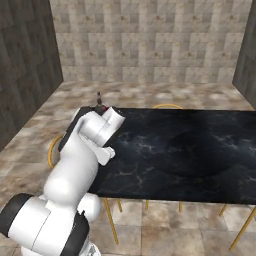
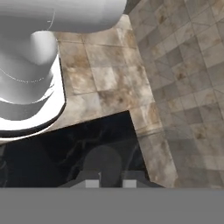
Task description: There is a bowl on the dining counter. Grab a lemon wedge from the fridge and place it in the bowl. Then get the liquor bottle and glass cup from the cabinet and place them next to the bowl.
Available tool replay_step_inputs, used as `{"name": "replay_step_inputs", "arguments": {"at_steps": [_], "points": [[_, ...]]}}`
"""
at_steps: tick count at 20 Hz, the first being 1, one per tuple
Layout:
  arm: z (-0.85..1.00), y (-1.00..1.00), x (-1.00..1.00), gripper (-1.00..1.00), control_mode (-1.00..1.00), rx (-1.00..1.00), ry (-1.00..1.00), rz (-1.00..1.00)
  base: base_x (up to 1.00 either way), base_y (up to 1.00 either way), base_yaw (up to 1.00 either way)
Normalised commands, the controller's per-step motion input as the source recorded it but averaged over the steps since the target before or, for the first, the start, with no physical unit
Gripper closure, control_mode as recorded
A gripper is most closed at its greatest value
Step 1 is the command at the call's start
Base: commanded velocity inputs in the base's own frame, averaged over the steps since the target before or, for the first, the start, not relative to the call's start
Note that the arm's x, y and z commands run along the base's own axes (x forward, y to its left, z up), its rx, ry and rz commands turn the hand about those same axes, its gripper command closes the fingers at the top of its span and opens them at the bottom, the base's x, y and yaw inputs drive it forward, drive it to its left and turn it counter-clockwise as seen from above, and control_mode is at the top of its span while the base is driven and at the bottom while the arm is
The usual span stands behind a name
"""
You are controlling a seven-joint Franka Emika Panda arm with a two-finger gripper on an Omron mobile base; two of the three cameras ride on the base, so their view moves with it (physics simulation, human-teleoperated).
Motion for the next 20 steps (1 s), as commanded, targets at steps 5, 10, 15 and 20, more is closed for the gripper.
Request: {"name": "replay_step_inputs", "arguments": {"at_steps": [5, 10, 15, 20], "points": [[-0.24, 0.00, 0.16, 1.00, -1.00, 0.00, 0.00, 0.00, 0.00, 0.00, 0.00], [-0.22, 0.06, 0.14, 1.00, -1.00, 0.00, 0.00, 0.00, 0.00, 0.00, 0.00], [-0.05, 0.05, 0.06, 1.00, -1.00, 0.00, 0.01, 0.00, 0.00, 0.00, 0.00], [0.05, 0.04, -0.09, 1.00, -1.00, -0.07, 0.00, 0.00, 0.00, 0.00, 0.00]]}}
